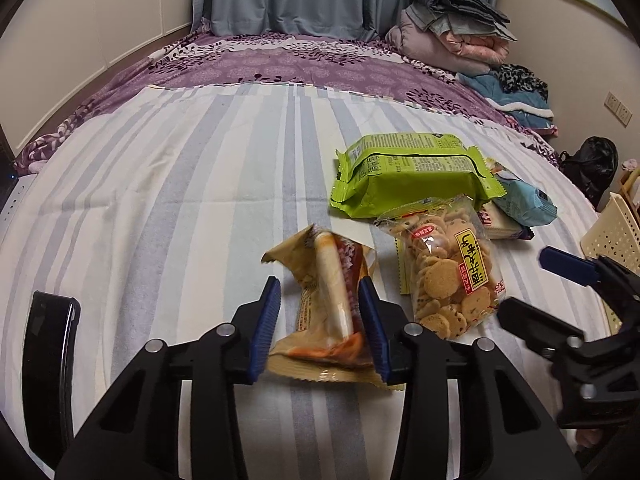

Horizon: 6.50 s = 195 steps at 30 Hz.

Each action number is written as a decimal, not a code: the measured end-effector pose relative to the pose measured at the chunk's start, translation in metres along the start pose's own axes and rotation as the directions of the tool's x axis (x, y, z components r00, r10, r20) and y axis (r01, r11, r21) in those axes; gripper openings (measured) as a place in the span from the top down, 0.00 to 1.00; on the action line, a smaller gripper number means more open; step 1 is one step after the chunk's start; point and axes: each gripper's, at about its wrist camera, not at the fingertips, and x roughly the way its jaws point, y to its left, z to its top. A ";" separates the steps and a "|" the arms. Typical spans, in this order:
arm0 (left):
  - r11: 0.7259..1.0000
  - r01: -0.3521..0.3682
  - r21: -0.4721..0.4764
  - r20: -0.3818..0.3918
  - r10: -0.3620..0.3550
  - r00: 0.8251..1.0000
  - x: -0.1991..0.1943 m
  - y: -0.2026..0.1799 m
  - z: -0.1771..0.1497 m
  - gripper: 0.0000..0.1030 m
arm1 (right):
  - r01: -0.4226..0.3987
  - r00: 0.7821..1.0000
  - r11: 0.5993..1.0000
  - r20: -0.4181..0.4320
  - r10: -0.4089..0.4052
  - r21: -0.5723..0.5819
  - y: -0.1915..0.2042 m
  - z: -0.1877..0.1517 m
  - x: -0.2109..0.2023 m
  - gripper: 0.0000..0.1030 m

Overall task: Organize snacks
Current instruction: 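Grasp a biscuit bag with the left tool while the right tool grasps a clear cookie bag, then carry both bags to the basket and release them inside, then withdraw both tools from the basket back to the bed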

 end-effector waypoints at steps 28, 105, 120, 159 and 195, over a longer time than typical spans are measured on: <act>1.000 -0.022 0.000 -0.056 0.022 0.998 0.028 -0.013 0.008 0.39 | 0.021 0.999 0.999 0.026 -0.021 0.028 -0.030 -0.009 -0.010 0.53; 0.707 0.351 0.614 0.042 -0.473 0.880 -0.114 -0.408 0.048 0.52 | 0.322 0.800 0.682 0.196 -0.566 0.656 -0.295 -0.164 -0.261 0.38; 0.640 0.442 0.628 -0.019 -0.556 0.831 -0.113 -0.463 0.038 0.05 | 0.346 0.787 0.656 0.174 -0.592 0.671 -0.302 -0.173 -0.266 0.37; 0.820 0.231 0.523 0.118 -0.339 0.933 -0.098 -0.352 0.068 0.03 | 0.290 0.827 0.779 0.264 -0.496 0.556 -0.245 -0.108 -0.241 0.19; 0.969 -0.056 0.240 0.017 0.053 0.998 0.010 -0.093 0.082 0.03 | 0.155 0.959 0.934 0.178 -0.220 0.322 -0.153 -0.041 -0.129 0.19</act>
